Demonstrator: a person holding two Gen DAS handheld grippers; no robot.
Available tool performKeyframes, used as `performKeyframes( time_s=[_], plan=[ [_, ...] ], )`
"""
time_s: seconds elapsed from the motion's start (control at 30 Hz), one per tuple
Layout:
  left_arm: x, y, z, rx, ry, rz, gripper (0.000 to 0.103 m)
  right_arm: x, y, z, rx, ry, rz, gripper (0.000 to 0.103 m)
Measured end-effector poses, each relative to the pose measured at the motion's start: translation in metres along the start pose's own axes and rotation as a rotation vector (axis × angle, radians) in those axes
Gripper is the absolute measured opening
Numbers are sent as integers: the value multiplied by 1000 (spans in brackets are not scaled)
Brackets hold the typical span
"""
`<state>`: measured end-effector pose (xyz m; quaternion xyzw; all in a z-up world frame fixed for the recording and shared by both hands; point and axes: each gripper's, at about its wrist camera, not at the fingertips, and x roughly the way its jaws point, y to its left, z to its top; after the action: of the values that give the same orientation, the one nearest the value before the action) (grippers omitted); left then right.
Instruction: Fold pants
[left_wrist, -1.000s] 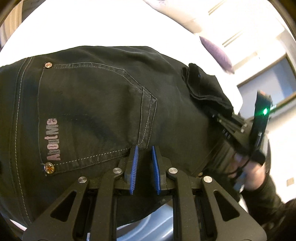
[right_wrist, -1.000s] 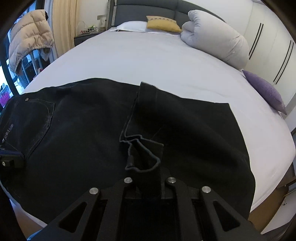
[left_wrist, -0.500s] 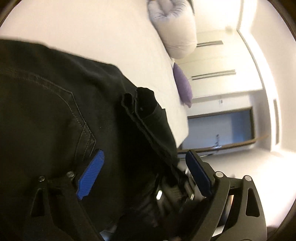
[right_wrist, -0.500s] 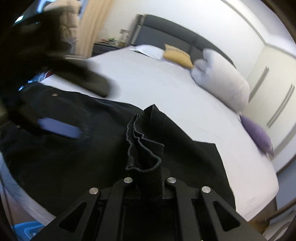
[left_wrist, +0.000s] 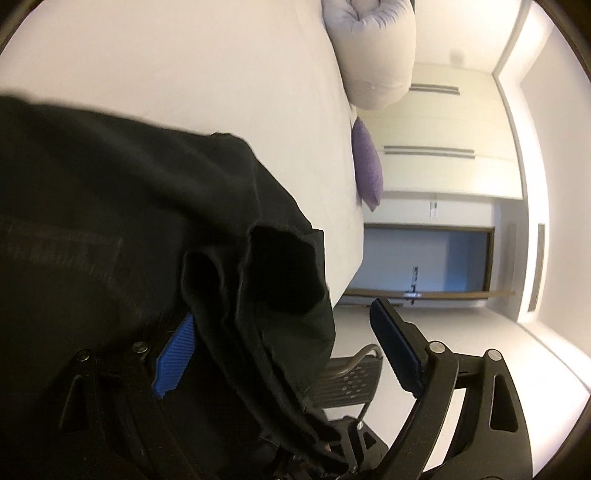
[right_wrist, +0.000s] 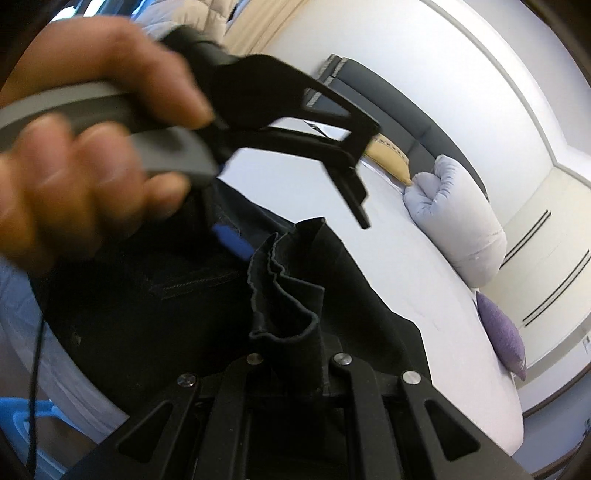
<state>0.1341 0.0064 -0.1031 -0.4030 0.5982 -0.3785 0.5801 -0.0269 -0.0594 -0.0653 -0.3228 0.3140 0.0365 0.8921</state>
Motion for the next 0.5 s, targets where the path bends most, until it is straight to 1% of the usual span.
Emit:
performKeyframes(
  time_s=[0.07, 0.13, 0.17, 0.2, 0.27, 0.3, 0.33, 0.37, 0.4, 0.43, 0.47, 0.5],
  plan=[
    [3, -3, 8, 26, 18, 25, 85, 2, 3, -5, -33, 1, 16, 9],
    [2, -3, 12, 48, 30, 50, 83, 6, 5, -9, -69, 10, 30, 11],
    [0, -2, 13, 55, 33, 59, 83, 8, 9, -11, -91, 25, 54, 16],
    [-1, -1, 14, 58, 35, 64, 83, 10, 12, -14, -108, 41, 79, 25],
    [0, 1, 12, 62, 34, 77, 82, 8, 17, -20, -123, 55, 103, 28],
    [-3, 1, 10, 63, 34, 83, 82, 4, 17, -19, -118, 52, 125, 35],
    [-4, 2, 10, 68, 34, 90, 82, -3, 15, -17, -98, 43, 181, 40],
    [-7, 1, 9, 77, 31, 98, 82, -15, 12, -15, -69, 19, 262, 51],
    [-10, 0, 8, 88, 29, 111, 82, -28, 8, -13, -35, -11, 346, 54],
    [-14, 0, 6, 102, 24, 126, 82, -35, 1, -12, -6, -32, 405, 54],
    [-16, 0, 3, 119, 14, 149, 82, -42, -11, -9, 42, -47, 460, 54],
    [-21, -2, 0, 137, -2, 175, 82, -45, -23, -7, 95, -55, 494, 54]
  ],
)
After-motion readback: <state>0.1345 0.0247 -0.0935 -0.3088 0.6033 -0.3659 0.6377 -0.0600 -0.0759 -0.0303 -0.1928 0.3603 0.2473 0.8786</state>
